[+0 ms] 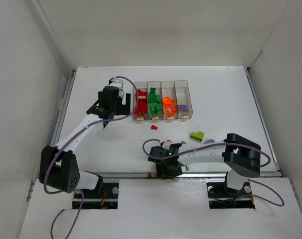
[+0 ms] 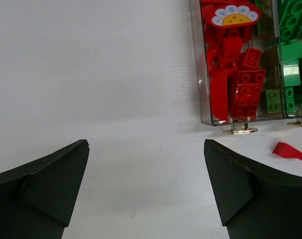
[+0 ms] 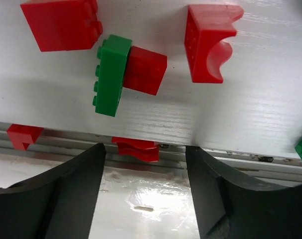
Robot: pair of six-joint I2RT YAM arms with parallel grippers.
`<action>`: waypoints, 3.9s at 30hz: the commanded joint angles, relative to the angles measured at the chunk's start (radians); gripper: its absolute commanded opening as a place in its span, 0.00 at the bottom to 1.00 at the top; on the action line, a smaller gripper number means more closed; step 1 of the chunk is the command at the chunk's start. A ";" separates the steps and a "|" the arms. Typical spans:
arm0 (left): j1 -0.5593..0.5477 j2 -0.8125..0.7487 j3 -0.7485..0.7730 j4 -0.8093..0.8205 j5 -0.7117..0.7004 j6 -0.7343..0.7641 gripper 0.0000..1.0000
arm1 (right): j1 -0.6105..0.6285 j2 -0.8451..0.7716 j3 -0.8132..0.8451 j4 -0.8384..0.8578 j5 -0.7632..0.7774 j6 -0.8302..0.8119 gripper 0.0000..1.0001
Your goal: Sort the legos into containers by color
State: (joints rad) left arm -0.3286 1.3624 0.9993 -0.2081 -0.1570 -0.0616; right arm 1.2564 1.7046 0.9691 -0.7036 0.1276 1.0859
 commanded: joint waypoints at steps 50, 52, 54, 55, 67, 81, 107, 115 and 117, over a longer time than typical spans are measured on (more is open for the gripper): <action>-0.144 -0.126 -0.079 0.090 -0.256 -0.044 1.00 | 0.196 0.202 0.204 -0.237 0.353 0.419 0.05; -0.144 -0.126 -0.079 0.090 -0.256 -0.044 1.00 | 0.196 0.188 0.214 -0.261 0.374 0.443 0.05; -0.144 -0.126 -0.079 0.081 -0.256 -0.044 1.00 | 0.196 0.156 0.192 -0.276 0.374 0.482 0.05; -0.144 -0.126 -0.079 0.081 -0.256 -0.044 1.00 | 0.196 0.141 0.183 -0.277 0.383 0.492 0.05; -0.144 -0.117 -0.079 0.081 -0.246 -0.044 1.00 | 0.196 0.083 0.230 -0.372 0.443 0.526 0.04; -0.135 -0.117 -0.009 -0.008 -0.381 -0.115 1.00 | -0.084 -0.113 0.428 0.021 0.611 -0.176 0.01; -0.026 -0.039 0.105 -0.218 -0.296 -0.132 1.00 | -0.529 0.576 1.171 0.199 -0.027 -0.761 0.59; -0.026 -0.048 0.085 -0.209 -0.182 -0.072 1.00 | -0.529 0.576 1.171 0.175 -0.040 -0.761 0.68; -0.026 -0.048 0.085 -0.209 -0.104 -0.040 1.00 | -0.529 0.549 1.171 0.161 -0.028 -0.761 0.69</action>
State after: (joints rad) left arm -0.3561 1.3285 1.0618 -0.4236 -0.3595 -0.1497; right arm 0.7212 2.2856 2.0975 -0.5407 0.1066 0.3420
